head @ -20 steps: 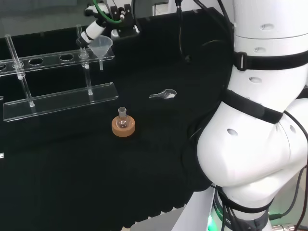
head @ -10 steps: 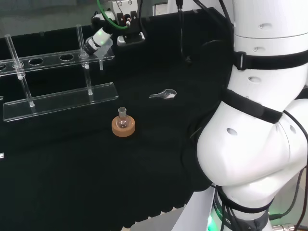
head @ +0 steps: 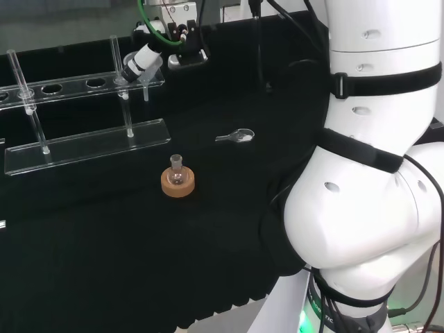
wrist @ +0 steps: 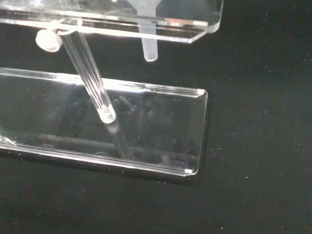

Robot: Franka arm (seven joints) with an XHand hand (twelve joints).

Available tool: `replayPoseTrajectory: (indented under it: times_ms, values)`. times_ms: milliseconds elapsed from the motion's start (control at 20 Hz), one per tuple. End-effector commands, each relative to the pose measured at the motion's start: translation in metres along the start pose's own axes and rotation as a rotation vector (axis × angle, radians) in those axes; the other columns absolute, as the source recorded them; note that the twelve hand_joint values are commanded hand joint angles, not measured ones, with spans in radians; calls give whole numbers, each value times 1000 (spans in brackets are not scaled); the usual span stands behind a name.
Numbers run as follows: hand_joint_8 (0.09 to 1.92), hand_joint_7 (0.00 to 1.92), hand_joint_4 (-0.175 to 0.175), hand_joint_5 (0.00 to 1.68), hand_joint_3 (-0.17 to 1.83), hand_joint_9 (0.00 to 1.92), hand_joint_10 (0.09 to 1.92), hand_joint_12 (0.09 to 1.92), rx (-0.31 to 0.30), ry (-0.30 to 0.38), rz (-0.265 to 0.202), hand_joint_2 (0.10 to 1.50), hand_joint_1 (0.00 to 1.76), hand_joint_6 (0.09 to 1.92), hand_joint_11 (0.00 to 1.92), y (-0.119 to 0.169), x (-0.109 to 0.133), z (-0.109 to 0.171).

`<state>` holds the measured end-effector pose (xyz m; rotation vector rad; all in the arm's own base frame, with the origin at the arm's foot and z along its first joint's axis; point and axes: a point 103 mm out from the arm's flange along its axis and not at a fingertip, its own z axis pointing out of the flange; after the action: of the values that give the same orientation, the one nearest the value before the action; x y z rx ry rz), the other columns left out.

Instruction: Pick up the funnel from the transparent funnel stand.

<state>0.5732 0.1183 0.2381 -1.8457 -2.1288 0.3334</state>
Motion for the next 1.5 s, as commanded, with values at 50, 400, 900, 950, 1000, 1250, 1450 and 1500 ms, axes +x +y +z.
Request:
replayPoseTrajectory:
  times_ms: [50,400,900,950,1000,1250,1450,1500]
  values:
    - [87,69,-7,0,8,91,87,1106,17,-6,2,658,559,87,0,2,-2,5]
    - [409,175,-6,54,20,98,761,1342,23,-11,23,682,600,87,0,-6,-16,4]
    - [542,335,5,209,41,298,725,1438,27,-15,13,698,617,87,0,-8,-21,-6]
    - [542,338,5,212,42,303,721,1441,11,-4,18,698,617,87,0,-13,-26,-6]
    - [541,337,5,214,43,306,718,1442,3,2,22,698,618,87,0,-15,-27,-5]
    - [522,289,1,202,45,307,710,1445,8,4,24,698,618,87,0,-17,-28,-7]
    - [521,283,0,196,46,308,709,1447,32,-6,-4,699,617,87,0,-12,-23,-4]
    - [520,280,-1,192,47,307,708,1448,35,-1,-7,699,617,87,0,-10,-19,-5]
